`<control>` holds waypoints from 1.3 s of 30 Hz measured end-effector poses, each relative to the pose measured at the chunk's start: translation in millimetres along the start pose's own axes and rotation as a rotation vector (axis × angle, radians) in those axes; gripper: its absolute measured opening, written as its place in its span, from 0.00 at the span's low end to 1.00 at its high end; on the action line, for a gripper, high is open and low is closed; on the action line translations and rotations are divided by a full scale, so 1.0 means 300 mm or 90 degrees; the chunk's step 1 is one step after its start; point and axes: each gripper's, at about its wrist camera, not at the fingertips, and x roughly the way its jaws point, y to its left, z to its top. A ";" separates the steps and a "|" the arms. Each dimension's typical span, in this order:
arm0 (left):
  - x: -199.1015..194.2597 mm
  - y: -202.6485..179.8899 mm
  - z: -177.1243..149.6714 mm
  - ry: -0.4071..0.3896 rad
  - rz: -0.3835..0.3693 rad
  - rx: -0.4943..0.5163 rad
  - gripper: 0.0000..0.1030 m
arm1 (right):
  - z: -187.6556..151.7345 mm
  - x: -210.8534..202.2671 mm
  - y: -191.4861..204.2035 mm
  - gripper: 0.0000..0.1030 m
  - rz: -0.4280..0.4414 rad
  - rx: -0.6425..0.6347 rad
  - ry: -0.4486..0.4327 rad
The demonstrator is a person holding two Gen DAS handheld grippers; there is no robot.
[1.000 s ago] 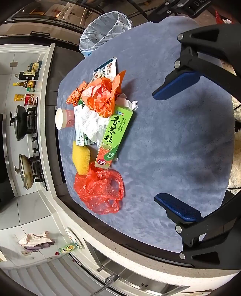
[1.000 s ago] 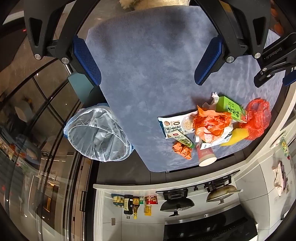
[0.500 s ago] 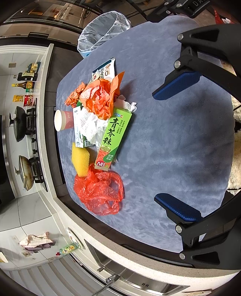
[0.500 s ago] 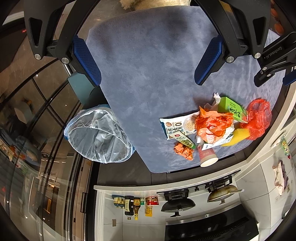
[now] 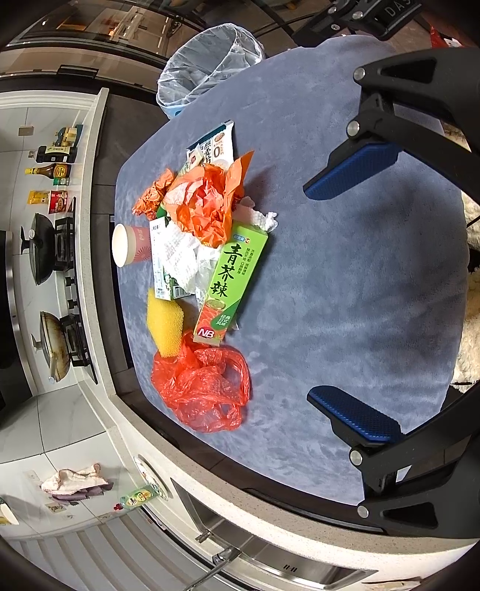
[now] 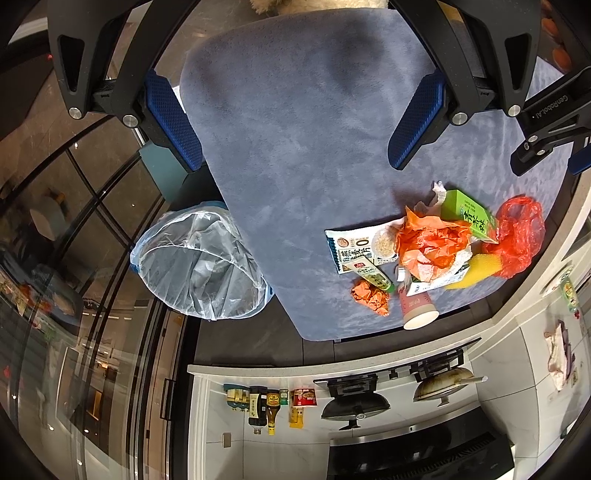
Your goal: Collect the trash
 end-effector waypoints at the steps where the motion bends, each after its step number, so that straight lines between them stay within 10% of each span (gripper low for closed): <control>1: 0.000 0.000 0.000 0.001 -0.001 0.000 0.93 | -0.001 0.000 0.001 0.94 -0.002 0.000 -0.001; 39: -0.025 -0.017 0.027 0.003 0.008 -0.008 0.93 | 0.052 -0.011 -0.037 0.94 0.005 -0.014 -0.003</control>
